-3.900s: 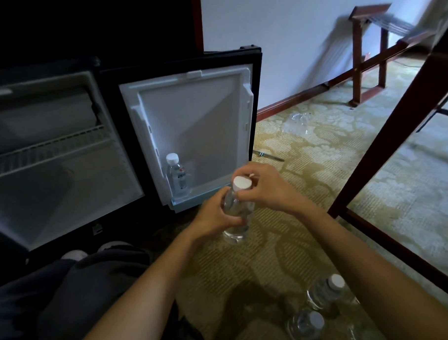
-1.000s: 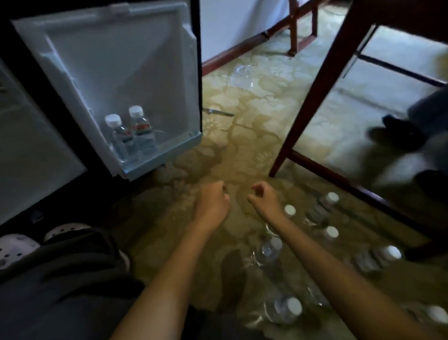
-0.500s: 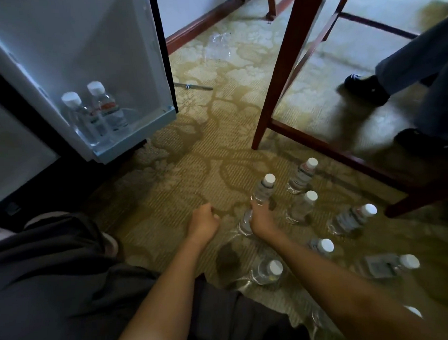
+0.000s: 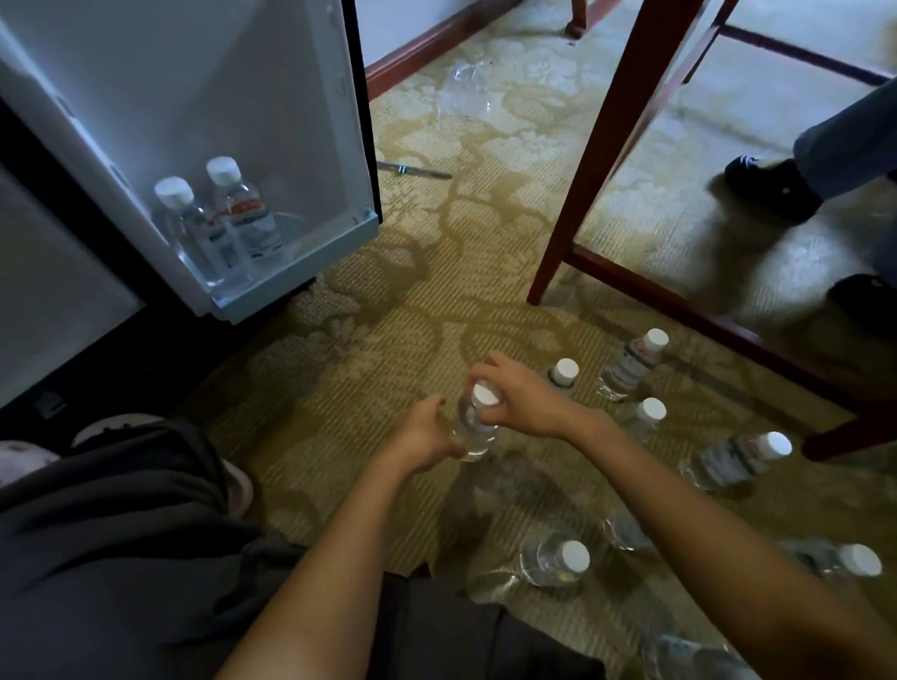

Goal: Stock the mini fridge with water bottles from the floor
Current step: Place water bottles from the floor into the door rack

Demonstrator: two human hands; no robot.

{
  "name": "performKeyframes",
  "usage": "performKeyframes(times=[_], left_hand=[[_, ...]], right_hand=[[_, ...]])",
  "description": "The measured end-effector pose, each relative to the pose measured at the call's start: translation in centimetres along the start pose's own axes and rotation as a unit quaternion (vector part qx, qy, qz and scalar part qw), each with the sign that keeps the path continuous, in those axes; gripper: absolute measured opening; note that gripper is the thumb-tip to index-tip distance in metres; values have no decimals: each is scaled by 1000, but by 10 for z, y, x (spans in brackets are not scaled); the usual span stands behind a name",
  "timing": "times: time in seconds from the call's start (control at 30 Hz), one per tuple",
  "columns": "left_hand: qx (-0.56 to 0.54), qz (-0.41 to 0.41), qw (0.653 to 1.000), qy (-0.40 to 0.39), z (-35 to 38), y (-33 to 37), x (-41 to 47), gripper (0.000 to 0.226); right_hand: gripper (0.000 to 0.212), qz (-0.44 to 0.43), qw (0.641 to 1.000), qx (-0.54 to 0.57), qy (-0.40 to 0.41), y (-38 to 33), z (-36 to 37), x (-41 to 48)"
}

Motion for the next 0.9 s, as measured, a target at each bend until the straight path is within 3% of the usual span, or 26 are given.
performKeyframes(times=[0.17,0.27,0.43,0.6,0.73,0.9], left_hand=[[-89,108,990,4,-44,20,-8,59],[-71,166,983,24,-72,35,-20,50],[2,181,976,118,-126,47,-34,48],[-99,157,961,203,-176,31,-33,40],[-144,148,956,209,-203,32,-22,51],[-150,187,954,181,-228,46,-16,58]], right_hand=[[28,-131,991,-19,-30,-60,-39,35],[28,-175,984,-19,-28,-85,-60,53],[29,-203,978,26,23,-109,-92,78],[51,-121,944,293,97,-88,-97,103],[64,-66,971,228,-29,-74,-60,129],[62,-52,953,288,-77,-80,-51,174]])
Point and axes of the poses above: each hand's wrist, its own x-axis towards the middle knuckle, its own z-axis out of the palm, y = z × x, the point moved 4 cm from there along x, towards the middle knuckle, and after that the axes turned 15 degrees about -z, right-handed, at the moved point
